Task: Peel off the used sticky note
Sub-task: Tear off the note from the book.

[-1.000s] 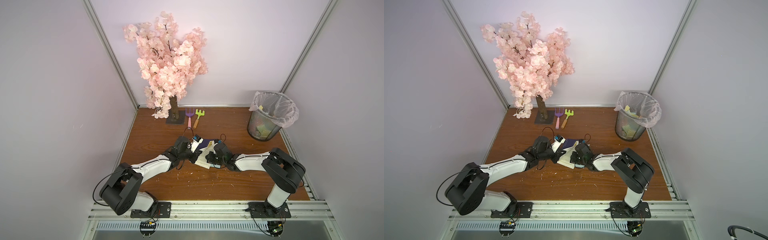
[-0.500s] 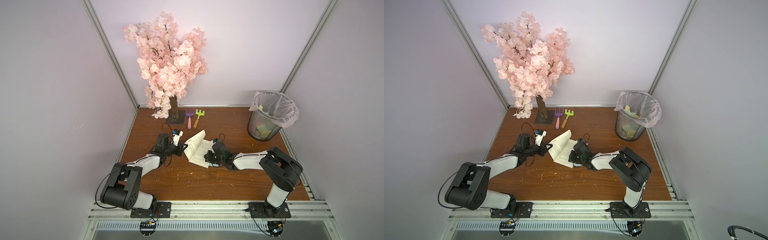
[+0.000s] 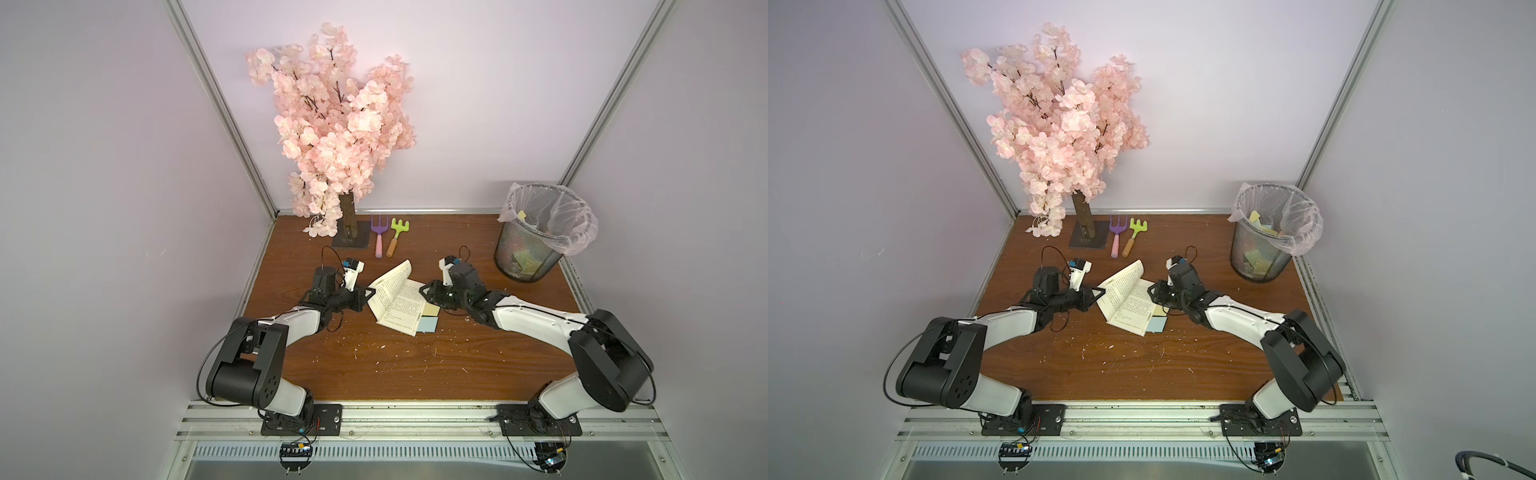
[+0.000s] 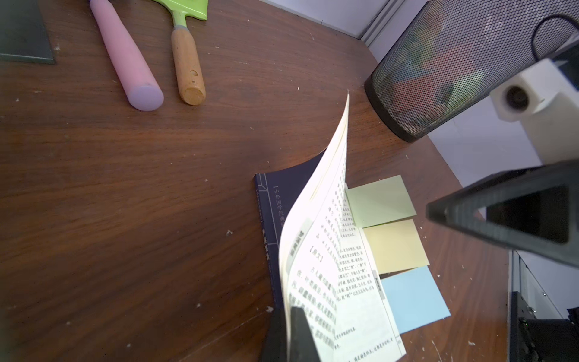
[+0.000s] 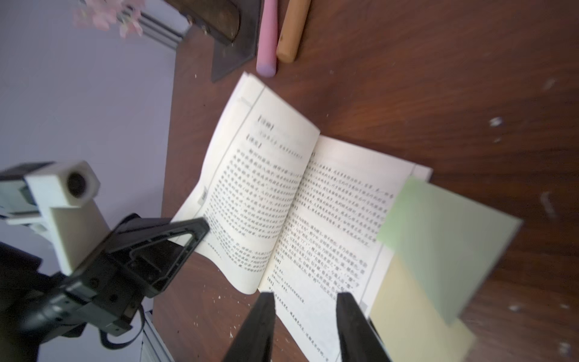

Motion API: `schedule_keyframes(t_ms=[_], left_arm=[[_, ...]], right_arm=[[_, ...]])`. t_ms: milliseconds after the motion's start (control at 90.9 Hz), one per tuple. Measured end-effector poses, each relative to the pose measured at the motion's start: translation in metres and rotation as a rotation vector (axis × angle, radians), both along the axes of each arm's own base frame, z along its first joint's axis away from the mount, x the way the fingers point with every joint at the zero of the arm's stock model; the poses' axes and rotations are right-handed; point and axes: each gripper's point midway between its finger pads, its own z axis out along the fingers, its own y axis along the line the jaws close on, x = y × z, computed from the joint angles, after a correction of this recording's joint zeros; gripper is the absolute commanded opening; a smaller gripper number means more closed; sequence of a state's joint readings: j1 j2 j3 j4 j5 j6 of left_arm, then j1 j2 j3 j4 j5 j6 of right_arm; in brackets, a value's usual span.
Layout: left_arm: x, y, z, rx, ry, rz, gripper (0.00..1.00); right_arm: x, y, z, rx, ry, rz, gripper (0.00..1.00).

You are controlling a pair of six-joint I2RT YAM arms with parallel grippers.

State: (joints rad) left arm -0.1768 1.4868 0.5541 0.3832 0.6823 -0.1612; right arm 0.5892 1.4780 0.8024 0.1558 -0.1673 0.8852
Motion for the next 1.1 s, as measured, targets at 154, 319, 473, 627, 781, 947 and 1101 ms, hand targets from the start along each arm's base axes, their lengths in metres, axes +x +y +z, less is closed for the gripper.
schedule_keyframes(t_ms=[154,319,473,627,781,947,1101], left_arm=[[0.0,-0.001,0.0,-0.004,0.0,-0.004,0.04],[-0.001,-0.002,0.0,-0.008,0.001,-0.011,0.04],[-0.001,-0.002,-0.002,-0.01,0.008,-0.014,0.04],[-0.001,-0.003,-0.002,-0.014,0.005,-0.019,0.04],[-0.001,-0.003,-0.005,-0.016,0.015,-0.018,0.04],[-0.001,-0.003,-0.007,-0.02,0.027,-0.014,0.04],[-0.001,-0.003,-0.007,-0.021,0.029,-0.012,0.04]], right_arm=[[-0.001,-0.047,-0.006,-0.016,0.01,-0.085,0.5],[-0.008,-0.053,-0.03,-0.041,0.075,-0.068,0.51],[-0.007,-0.043,-0.06,-0.053,0.159,-0.023,0.51],[0.005,-0.031,-0.071,-0.052,0.178,0.006,0.38],[0.019,-0.021,-0.072,-0.034,0.164,0.021,0.12],[0.023,-0.023,-0.075,-0.04,0.162,0.019,0.0],[0.028,-0.031,-0.075,-0.036,0.165,0.001,0.0]])
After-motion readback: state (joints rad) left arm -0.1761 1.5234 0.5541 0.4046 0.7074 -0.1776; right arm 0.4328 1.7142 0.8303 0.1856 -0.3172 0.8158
